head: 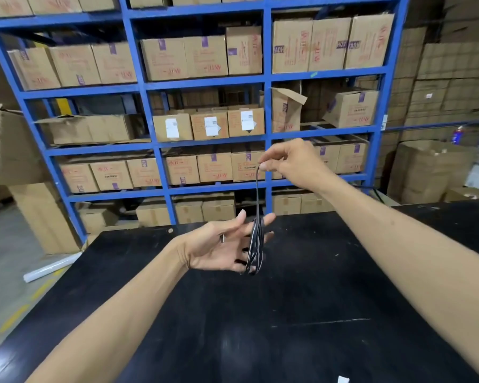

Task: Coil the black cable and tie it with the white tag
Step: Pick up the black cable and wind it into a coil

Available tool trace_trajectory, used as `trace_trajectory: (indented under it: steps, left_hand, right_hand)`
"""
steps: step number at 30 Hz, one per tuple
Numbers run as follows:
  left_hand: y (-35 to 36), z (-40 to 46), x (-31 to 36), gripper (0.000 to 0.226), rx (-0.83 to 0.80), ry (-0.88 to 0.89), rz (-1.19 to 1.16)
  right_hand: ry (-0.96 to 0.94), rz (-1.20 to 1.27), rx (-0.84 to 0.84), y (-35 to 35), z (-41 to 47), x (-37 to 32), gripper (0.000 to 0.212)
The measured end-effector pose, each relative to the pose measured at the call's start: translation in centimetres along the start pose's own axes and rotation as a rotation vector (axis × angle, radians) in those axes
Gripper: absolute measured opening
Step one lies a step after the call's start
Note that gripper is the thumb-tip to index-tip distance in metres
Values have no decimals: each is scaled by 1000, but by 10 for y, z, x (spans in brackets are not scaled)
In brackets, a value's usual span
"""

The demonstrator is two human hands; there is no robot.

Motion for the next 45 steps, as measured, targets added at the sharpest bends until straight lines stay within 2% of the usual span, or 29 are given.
trace_trajectory:
  steps: [2, 5, 9, 11, 14, 16, 19, 22, 25, 28, 34, 38, 40, 45]
  left_hand:
    - [10, -5, 12, 59, -52, 79, -50]
    - [12, -14, 40, 58, -21, 248, -147]
    - [-11, -21, 75, 57, 221, 486, -187]
    - [-27, -23, 84, 55, 377, 568, -222]
    - [-49, -25, 77, 53, 541, 559, -224]
    - [-60, -26, 63, 52, 581, 493, -199]
    - [-69, -21, 43, 57, 552, 353, -121]
    - [-56, -11, 31, 54, 489, 168, 92]
    - [-38, -1, 20, 57, 369, -2, 252]
    - [-17, 0, 8, 56, 167, -107, 229]
    - [18, -17, 21, 53, -41, 52, 27]
    - [24, -23, 36, 56, -44, 205, -25]
    - [21, -26, 49, 55, 14, 314, -81]
    - [-18, -31, 72, 52, 341, 501, -141]
  right_hand:
    - [79, 19, -53, 15, -6, 17, 15]
    - [185, 105, -144, 45, -27, 37, 15]
    - [251, 287, -205, 81, -63, 39, 25]
    - [251, 300, -237, 83, -76, 29, 24]
    - [226, 254, -313, 68, -83, 15, 16]
    - [242, 224, -311, 50, -80, 8, 13]
    - [208, 115, -296, 26, -66, -3, 12]
    - [178, 122, -355, 10, -44, -17, 11]
    - [135, 146, -371, -2, -22, -27, 18]
    - [81, 195, -253, -15, -4, -29, 23]
    - [207, 303, -9, -2, 6, 2, 14]
    - [219, 295, -48, 32, -11, 30, 16]
    - [236, 250, -113, 55, -28, 35, 15]
    - [274, 358, -241, 95, -70, 23, 25]
Point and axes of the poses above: each hand's wrist, its own z-axis towards the middle knuckle, its own y-axis out of the palm, x = y × z, the point moved 2 cm from there along z, towards the middle knuckle, and after that the axes turned 2 degrees about z, right-handed, at the moved point
